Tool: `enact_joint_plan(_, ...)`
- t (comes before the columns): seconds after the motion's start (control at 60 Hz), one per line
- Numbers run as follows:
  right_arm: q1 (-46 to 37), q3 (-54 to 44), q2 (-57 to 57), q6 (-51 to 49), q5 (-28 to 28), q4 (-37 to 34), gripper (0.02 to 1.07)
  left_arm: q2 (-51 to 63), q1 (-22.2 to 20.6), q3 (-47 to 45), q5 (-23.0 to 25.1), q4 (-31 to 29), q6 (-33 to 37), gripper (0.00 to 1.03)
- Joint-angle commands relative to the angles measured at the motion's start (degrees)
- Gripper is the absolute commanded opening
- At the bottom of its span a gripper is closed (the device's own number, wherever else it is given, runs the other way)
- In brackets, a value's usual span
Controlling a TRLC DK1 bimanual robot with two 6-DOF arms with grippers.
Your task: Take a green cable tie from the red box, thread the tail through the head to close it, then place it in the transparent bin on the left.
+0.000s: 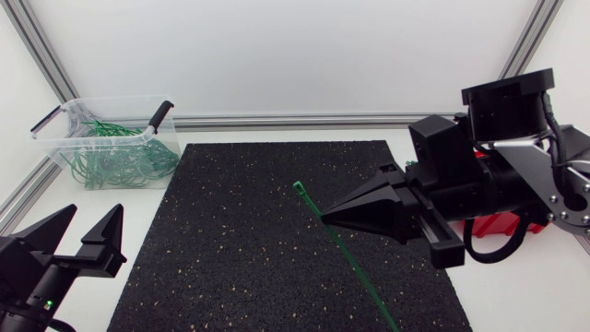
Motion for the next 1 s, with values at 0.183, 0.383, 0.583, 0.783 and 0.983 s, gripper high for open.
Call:
enact_joint_plan(0.183,2.7,-0.2,2.0,8.3,0.0,3.0,0.08,3.6,-0.3,3.3,5.2,-0.3,-2.8,0.99)
enact_joint_plan(0.383,3.0,1.4,4.1,9.6,-1.0,3.5,0.08,12.5,-0.3,8.5,13.2,1.1,-8.2,1.00)
enact_joint_plan(0.583,1.6,0.6,4.7,16.7,-3.9,9.3,0.08,16.4,-1.9,12.2,22.7,2.7,-13.8,1.00)
enact_joint_plan(0.783,-1.2,0.6,5.4,18.9,-5.9,11.1,0.08,24.4,-10.0,16.4,23.8,5.5,-15.7,1.00)
enact_joint_plan(0.983,-3.8,0.3,5.5,20.0,-7.1,12.0,0.08,32.4,-19.2,21.5,24.0,8.8,-19.4,1.00)
